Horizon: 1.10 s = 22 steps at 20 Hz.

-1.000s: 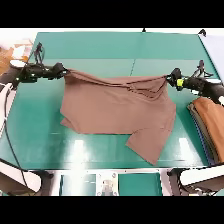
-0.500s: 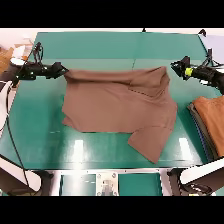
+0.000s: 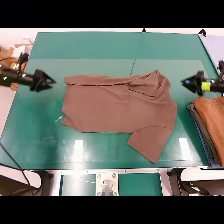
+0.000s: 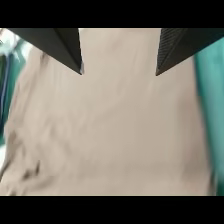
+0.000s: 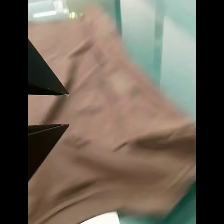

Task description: Fold the shirts.

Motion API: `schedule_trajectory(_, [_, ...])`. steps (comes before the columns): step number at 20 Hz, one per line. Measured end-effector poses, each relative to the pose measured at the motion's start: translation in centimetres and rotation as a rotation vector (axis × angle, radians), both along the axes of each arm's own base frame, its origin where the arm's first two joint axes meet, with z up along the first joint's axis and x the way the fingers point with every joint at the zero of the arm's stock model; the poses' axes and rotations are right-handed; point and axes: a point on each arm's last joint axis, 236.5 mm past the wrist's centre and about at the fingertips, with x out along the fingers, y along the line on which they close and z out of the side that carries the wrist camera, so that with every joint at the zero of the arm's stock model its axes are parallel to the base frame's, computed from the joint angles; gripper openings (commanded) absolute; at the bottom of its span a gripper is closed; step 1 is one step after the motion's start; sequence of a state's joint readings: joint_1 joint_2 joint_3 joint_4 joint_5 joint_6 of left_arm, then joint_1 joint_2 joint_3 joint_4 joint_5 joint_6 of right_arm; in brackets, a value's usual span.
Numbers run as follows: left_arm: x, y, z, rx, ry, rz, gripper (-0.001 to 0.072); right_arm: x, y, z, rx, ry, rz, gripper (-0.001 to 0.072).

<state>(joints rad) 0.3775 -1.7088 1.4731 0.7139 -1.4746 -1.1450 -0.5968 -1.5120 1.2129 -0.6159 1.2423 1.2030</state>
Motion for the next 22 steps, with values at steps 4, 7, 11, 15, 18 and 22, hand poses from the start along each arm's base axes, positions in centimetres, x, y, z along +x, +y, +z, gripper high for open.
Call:
schedule_trajectory(4, [-7.6, 1.8, -4.9, 0.085, 0.167, -0.048, 0.0519, -6.7, -1.7, -0.6, -0.062, 0.054, -0.106, 0.021])
schedule_trajectory(7, [-10.4, 1.4, -8.3, 0.117, 0.208, -0.064, 0.0519, -9.6, -2.0, -0.6, -0.104, 0.047, -0.154, 0.021])
schedule_trajectory(11, [-11.8, -1.3, -10.6, 0.139, 0.204, -0.135, 0.0519, -11.2, -1.7, -0.8, -0.124, 0.046, -0.168, 0.021])
schedule_trajectory(15, [-12.7, -5.1, -12.0, 0.146, 0.209, -0.241, 0.021, -11.6, -1.6, -1.0, -0.127, 0.047, -0.172, 0.0211])
schedule_trajectory(18, [-13.9, -6.3, -12.3, 0.151, 0.23, -0.305, 0.0021, -11.7, -1.6, -1.0, -0.128, 0.048, -0.174, 0.0219])
schedule_trajectory(22, [-15.7, -4.4, -11.7, 0.206, 0.285, -0.331, 0.0021, -12.3, -1.8, -1.5, -0.133, 0.084, -0.183, 0.0315])
